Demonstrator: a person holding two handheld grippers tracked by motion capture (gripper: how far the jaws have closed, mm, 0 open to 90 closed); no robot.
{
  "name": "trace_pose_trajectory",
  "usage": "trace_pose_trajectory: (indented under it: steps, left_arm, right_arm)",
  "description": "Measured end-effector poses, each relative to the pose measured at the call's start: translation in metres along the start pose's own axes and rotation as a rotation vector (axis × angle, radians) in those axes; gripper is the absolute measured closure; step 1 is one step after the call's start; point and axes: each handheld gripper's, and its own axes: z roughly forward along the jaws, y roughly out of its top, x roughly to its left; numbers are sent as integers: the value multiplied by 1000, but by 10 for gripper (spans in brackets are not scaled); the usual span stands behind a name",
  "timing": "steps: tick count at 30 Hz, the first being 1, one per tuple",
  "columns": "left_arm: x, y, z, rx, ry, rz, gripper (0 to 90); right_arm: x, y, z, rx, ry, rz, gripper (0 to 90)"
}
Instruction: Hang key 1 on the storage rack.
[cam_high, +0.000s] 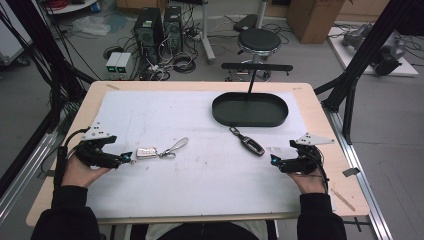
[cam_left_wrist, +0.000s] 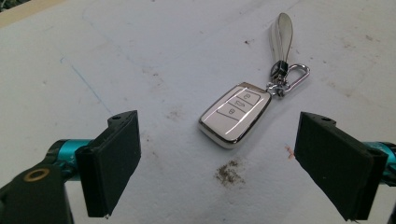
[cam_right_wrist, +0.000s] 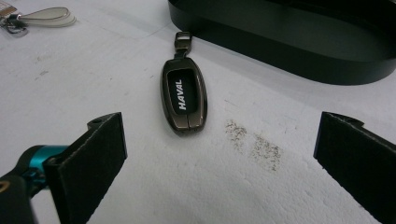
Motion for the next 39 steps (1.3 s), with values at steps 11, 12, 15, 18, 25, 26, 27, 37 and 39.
trace_pose_trajectory:
  steps: [11, 12, 15, 18, 25, 26, 27, 37, 39]
  left_arm:
    - [-3, 27, 8, 43, -27, 67, 151]
    - [-4, 30, 9, 48, -33, 72, 151]
    - [-7, 39, 15, 69, -52, 98, 151]
    - [-10, 45, 18, 80, -63, 107, 151]
    - [-14, 66, 38, 125, -101, 138, 151]
    - [-14, 70, 43, 135, -105, 141, 151]
    - [-14, 70, 43, 135, -105, 141, 151]
    - [-30, 92, 75, 205, -161, 192, 155]
    - [-33, 94, 80, 222, -165, 196, 155]
  right_arm:
    - [1, 0, 0, -6, -4, 4, 16]
    - [1, 0, 0, -7, -2, 4, 16]
    - [1, 0, -1, -12, -4, 2, 16]
    - [1, 0, 0, -13, -6, 2, 16]
    - [2, -1, 1, -11, -8, -5, 16]
    - [1, -1, 0, -12, -6, -2, 16]
    - [1, -1, 0, -14, -6, -3, 16]
    - [2, 0, 1, -9, -6, -9, 16]
    - [2, 0, 1, -15, -10, -15, 16]
